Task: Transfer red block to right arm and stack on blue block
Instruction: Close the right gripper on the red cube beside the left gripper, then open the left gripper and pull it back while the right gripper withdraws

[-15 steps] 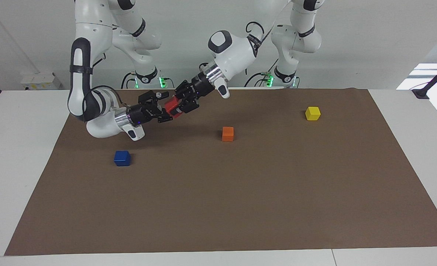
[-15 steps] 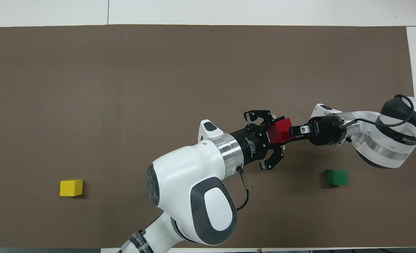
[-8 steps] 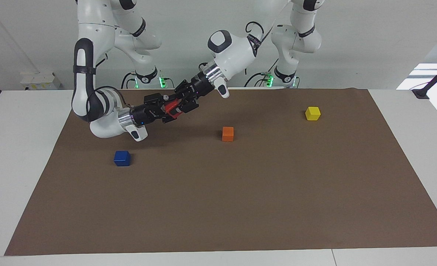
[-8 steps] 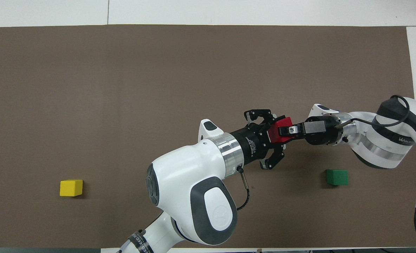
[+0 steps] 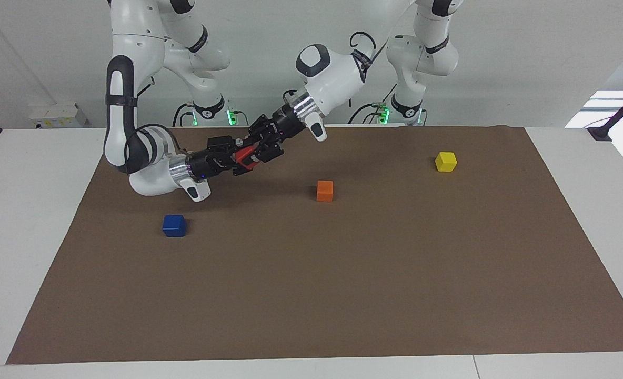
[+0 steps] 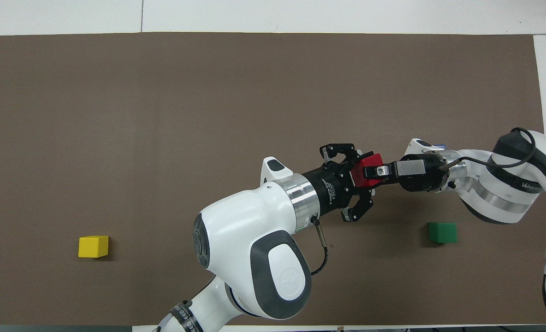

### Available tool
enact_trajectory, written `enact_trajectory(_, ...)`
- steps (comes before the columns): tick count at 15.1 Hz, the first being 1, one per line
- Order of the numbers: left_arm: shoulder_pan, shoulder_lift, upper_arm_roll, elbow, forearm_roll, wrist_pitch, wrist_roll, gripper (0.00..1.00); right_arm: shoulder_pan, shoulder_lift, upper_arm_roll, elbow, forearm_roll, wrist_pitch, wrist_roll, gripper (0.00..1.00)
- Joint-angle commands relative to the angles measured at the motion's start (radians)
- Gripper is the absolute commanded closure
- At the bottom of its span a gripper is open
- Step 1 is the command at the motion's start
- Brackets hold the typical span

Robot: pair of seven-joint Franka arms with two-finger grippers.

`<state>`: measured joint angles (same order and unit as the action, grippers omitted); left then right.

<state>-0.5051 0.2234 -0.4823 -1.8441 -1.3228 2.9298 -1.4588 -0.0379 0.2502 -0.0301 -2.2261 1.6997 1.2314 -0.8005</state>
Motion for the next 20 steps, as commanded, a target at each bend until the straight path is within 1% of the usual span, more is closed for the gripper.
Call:
enact_trajectory(1,-0.021,0.002,0.01,0.002,-0.007,0.017,0.023,0.72,0.015,-0.034,0.004,-0.03,0.017,0.046,0.027,1.0)
enact_trajectory(2,-0.021,-0.004,0.01,0.003,-0.009,0.025,0.012,0.16,0.015,-0.034,0.004,-0.03,0.017,0.046,0.027,1.0)
enact_trajectory(3,-0.021,-0.012,0.01,-0.003,-0.01,0.035,0.012,0.0,0.013,-0.032,0.004,-0.03,0.017,0.046,0.027,1.0)
enact_trajectory(6,-0.01,-0.062,0.01,-0.044,-0.012,0.037,0.015,0.0,0.01,-0.032,0.004,-0.027,0.017,0.048,0.029,1.0)
enact_trajectory(8,-0.003,-0.123,0.011,-0.119,-0.012,0.035,0.017,0.0,0.001,-0.031,0.002,-0.024,0.017,0.048,0.032,1.0)
enact_trajectory(10,0.029,-0.186,0.013,-0.205,-0.012,0.025,0.018,0.0,0.0,-0.029,0.002,-0.018,0.015,0.046,0.033,1.0)
enact_trajectory(12,0.06,-0.214,0.014,-0.257,-0.012,0.025,0.017,0.0,-0.002,-0.029,-0.001,0.0,0.011,0.053,0.056,1.0)
enact_trajectory(14,0.132,-0.223,0.014,-0.283,-0.012,0.023,0.018,0.0,-0.019,-0.049,-0.004,0.009,-0.002,0.112,0.133,1.0)
enact_trajectory(15,0.169,-0.223,0.016,-0.288,-0.012,0.023,0.02,0.0,-0.022,-0.075,-0.005,0.014,-0.018,0.141,0.167,1.0)
enact_trajectory(16,0.201,-0.223,0.016,-0.291,-0.01,0.025,0.034,0.0,-0.023,-0.106,-0.005,0.022,-0.055,0.196,0.213,1.0)
enact_trajectory(18,0.275,-0.213,0.016,-0.271,-0.009,0.019,0.134,0.0,-0.037,-0.17,-0.005,0.04,-0.156,0.32,0.297,1.0)
enact_trajectory(19,0.311,-0.205,0.017,-0.244,-0.006,-0.013,0.162,0.0,-0.043,-0.19,-0.005,0.055,-0.199,0.37,0.34,1.0)
enact_trajectory(20,0.362,-0.197,0.019,-0.213,-0.001,-0.071,0.188,0.0,-0.057,-0.195,-0.008,0.077,-0.251,0.399,0.377,1.0)
